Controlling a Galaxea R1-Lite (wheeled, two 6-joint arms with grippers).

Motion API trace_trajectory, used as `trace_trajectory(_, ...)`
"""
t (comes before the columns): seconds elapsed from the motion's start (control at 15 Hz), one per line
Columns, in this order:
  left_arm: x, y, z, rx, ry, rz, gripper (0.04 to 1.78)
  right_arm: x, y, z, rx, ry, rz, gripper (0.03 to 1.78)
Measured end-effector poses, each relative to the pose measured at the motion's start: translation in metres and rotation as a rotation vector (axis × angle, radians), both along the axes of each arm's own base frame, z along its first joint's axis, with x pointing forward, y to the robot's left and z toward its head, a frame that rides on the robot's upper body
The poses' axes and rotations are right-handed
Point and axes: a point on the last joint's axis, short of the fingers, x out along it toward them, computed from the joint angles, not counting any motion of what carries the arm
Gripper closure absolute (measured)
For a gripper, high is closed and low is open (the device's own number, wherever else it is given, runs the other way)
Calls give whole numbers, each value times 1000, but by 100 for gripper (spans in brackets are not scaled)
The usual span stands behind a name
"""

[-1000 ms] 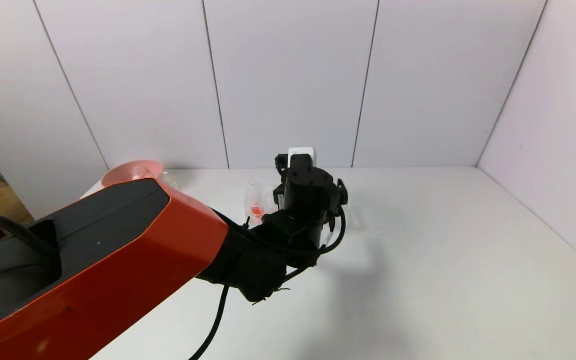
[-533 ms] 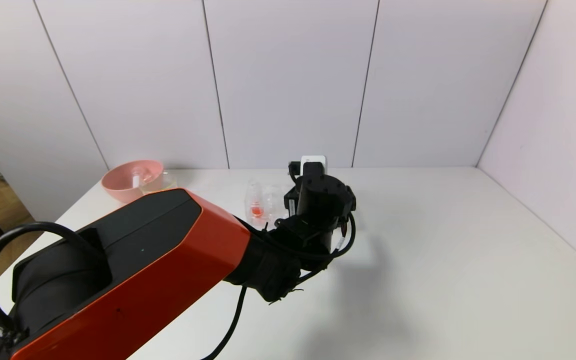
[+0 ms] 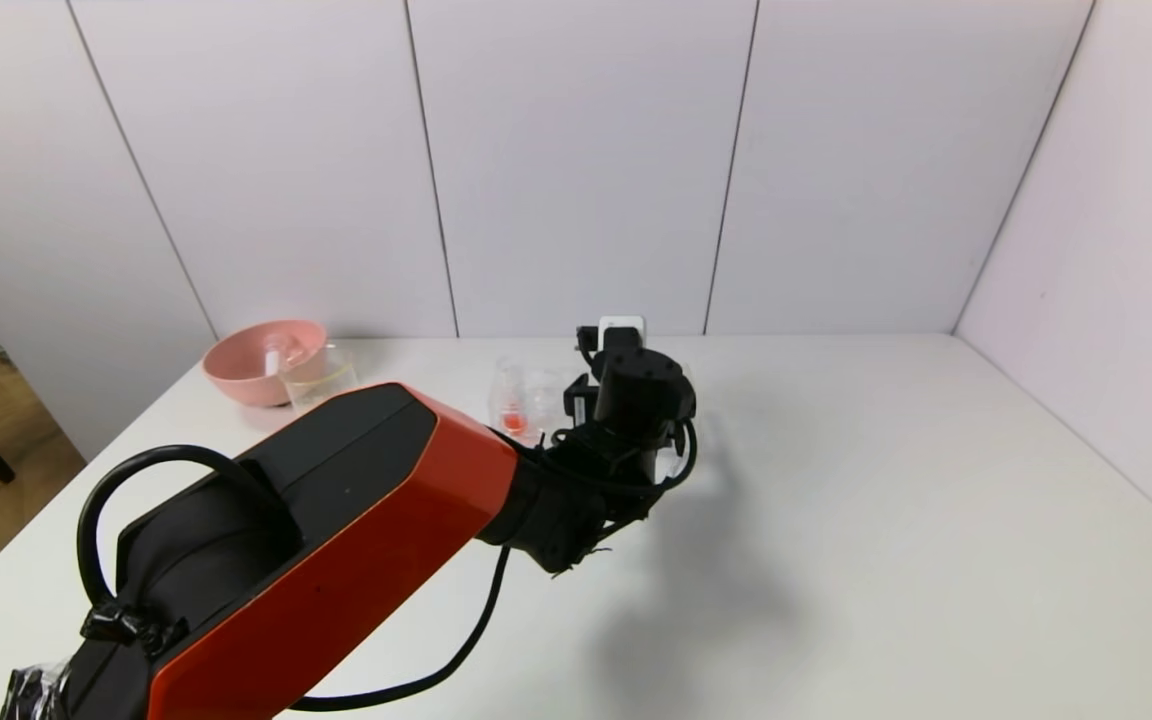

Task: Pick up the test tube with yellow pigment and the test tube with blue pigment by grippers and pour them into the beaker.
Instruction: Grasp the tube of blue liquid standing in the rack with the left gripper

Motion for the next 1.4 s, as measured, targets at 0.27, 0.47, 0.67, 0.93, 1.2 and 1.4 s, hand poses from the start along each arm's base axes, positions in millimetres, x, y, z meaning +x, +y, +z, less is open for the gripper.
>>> trace_trajectory(0.27,7,0,-2,2,2,8,4,0,0,0,0,0,0,10)
trace_trajectory(0.47,12,-3,-1,2,3,9,4,0,0,0,0,0,0,10)
trace_trajectory(0.67,18,-4,-1,2,3,16,4,0,0,0,0,0,0,10)
trace_trajectory(0.93,22,-7,2,-5,-1,3,4,0,0,0,0,0,0,10)
trace_trajectory(1.2,25,-11,4,-8,-3,0,4,0,0,0,0,0,0,10)
trace_trajectory(1.4,26,-12,3,-6,-1,1,4,0,0,0,0,0,0,10)
